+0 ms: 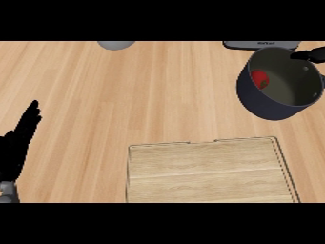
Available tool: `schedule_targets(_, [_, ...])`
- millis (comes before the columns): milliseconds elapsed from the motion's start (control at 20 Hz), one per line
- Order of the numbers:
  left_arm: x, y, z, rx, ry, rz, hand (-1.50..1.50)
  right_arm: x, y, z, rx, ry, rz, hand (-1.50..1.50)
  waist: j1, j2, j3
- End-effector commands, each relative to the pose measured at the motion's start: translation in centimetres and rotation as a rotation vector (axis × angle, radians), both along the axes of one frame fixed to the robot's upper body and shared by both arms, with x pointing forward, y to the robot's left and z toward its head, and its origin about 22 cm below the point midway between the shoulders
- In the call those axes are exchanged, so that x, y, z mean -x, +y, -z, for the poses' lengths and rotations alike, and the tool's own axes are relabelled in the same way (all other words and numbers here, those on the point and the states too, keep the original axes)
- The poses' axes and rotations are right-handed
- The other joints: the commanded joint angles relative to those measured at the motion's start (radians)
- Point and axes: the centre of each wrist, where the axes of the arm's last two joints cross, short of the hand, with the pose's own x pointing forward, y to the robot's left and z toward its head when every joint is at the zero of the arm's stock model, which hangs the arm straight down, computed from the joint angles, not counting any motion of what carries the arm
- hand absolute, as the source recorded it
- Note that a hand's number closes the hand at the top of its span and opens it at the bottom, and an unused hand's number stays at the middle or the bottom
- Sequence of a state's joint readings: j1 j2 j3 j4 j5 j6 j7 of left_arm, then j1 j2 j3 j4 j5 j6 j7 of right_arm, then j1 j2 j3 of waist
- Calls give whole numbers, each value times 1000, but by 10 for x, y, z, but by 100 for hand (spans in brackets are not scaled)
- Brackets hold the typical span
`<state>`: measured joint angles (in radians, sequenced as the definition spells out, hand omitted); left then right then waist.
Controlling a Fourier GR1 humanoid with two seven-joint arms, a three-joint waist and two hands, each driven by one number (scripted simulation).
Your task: Pick the tomato from the tray and place it in the pot
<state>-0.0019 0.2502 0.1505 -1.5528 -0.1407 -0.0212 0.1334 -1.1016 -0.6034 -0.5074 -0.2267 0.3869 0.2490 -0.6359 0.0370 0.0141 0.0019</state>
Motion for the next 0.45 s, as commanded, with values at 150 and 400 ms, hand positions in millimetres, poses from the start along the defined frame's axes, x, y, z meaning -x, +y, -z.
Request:
schedule_targets(150, [12,7,13,-4,2,-20,0,42,-63,26,-111,41,-77,-150,-12,-3,0])
schedule_targets(400, [2,2,-2,4,-8,-11,0,77,-115,13,-141,41,-59,-150,-8,1,1])
